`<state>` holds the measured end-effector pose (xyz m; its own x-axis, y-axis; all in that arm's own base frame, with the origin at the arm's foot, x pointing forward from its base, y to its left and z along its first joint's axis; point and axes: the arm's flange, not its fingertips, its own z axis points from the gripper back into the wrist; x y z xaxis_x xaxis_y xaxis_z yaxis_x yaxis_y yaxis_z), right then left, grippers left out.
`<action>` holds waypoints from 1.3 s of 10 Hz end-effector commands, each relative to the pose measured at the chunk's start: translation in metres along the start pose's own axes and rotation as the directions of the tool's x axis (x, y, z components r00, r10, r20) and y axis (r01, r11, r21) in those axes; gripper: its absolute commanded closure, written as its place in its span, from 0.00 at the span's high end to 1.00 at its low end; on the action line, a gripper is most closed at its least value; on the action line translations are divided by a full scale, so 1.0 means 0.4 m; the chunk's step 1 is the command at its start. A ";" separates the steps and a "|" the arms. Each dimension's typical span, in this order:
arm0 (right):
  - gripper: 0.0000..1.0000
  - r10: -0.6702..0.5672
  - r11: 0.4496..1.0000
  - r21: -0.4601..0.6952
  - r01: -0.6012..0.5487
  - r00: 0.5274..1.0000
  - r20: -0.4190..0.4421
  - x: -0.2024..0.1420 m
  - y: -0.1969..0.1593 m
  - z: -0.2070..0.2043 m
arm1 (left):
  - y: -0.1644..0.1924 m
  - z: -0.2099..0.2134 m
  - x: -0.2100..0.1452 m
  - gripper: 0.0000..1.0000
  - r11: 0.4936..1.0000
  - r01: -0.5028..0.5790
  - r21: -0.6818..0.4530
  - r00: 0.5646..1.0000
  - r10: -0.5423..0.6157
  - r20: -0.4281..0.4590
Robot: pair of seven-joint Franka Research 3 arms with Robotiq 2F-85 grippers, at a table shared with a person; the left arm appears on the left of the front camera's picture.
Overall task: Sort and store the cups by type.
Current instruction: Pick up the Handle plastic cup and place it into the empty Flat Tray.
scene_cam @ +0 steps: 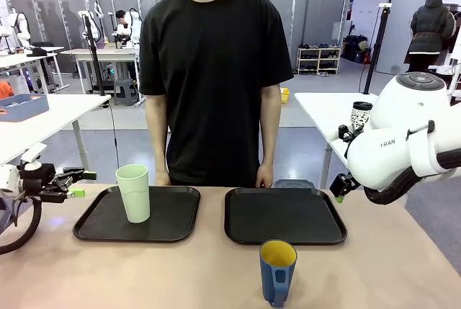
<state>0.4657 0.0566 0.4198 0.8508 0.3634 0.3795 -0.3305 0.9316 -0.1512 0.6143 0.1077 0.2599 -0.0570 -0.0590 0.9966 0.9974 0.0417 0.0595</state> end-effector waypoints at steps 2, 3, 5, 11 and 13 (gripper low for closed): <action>1.00 -0.002 1.000 0.001 0.002 1.000 0.001 0.000 -0.001 -0.002 | 0.003 0.001 0.004 1.00 1.000 -0.002 -0.007 1.000 0.002 0.002; 1.00 -0.002 1.000 0.001 0.002 1.000 0.001 0.000 -0.001 -0.002 | 0.003 0.001 0.004 1.00 1.000 -0.002 -0.007 1.000 0.002 0.002; 1.00 -0.002 1.000 0.001 0.002 1.000 0.001 0.000 -0.001 -0.002 | -0.034 0.004 0.052 1.00 0.997 0.079 -0.026 0.994 -0.081 -0.069; 1.00 -0.002 1.000 0.001 0.002 1.000 0.001 0.000 -0.001 -0.002 | -0.236 0.126 0.295 1.00 0.947 0.305 -0.106 0.672 -0.293 -0.681; 1.00 -0.002 1.000 0.001 0.002 1.000 0.001 0.000 -0.001 -0.002 | -0.263 0.125 0.308 1.00 0.964 0.234 -0.131 0.502 -0.235 -0.832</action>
<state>0.4656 0.0566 0.4197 0.8509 0.3635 0.3792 -0.3306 0.9316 -0.1511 0.5132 0.1620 0.3912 -0.2898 -0.7977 0.5289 0.9328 -0.1116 0.3427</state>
